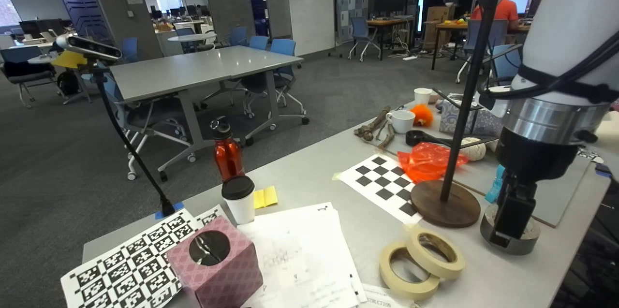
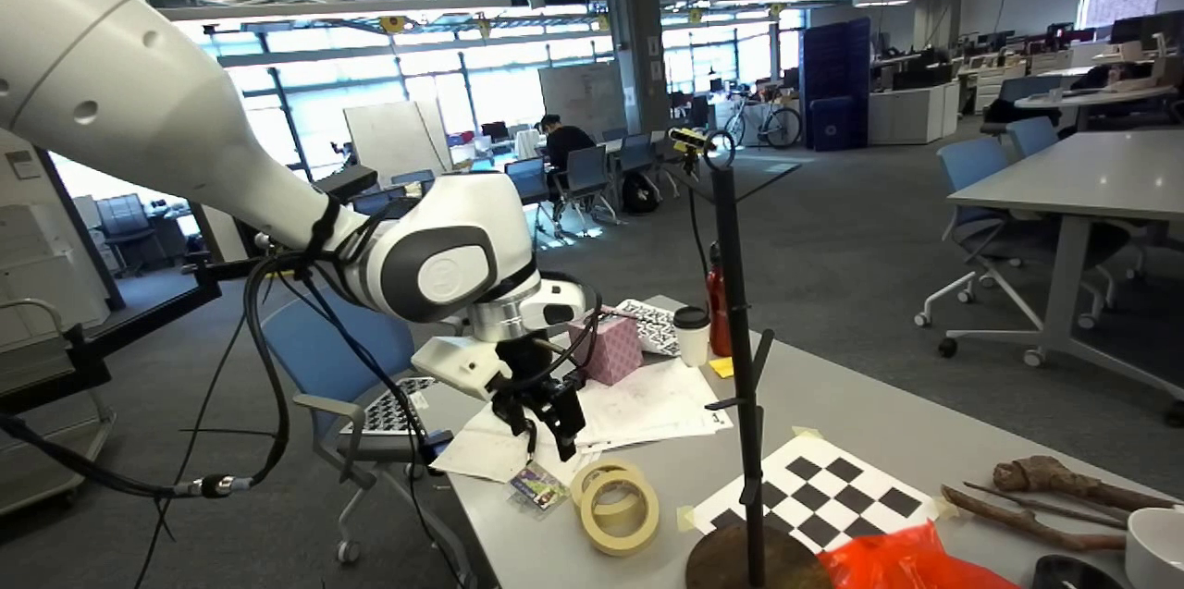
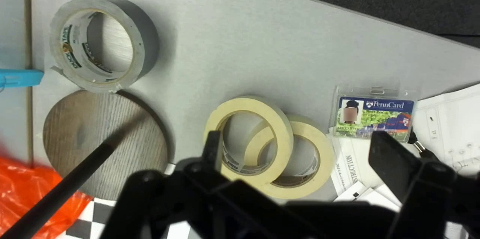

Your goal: Put the masking tape on the rack.

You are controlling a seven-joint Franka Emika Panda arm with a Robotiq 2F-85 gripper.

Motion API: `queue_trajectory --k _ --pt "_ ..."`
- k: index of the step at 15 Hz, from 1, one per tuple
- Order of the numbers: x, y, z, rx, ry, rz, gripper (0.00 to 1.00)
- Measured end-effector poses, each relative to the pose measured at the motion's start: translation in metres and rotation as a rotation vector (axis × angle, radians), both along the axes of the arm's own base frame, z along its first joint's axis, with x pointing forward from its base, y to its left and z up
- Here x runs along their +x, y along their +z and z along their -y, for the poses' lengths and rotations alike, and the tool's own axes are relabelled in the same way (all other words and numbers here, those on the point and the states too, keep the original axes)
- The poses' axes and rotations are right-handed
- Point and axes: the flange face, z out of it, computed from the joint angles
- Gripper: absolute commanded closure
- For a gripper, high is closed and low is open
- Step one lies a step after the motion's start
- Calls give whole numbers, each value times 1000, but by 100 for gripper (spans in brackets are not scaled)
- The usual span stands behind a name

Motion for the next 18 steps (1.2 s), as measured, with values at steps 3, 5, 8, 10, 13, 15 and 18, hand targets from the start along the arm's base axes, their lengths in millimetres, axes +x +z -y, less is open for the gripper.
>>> queue_trajectory --k 3,5,8,10,13,15,18 --pt "14 -12 -8 9 8 -6 0" --pt "22 -20 -11 14 7 -15 0" --pt "31 -24 -14 18 9 -17 0" --pt "32 -24 -15 18 9 -15 0" --pt "32 -26 -13 17 7 -20 0" --pt "32 -34 -11 16 3 -33 0" --pt "32 -55 -9 17 -3 -55 0"
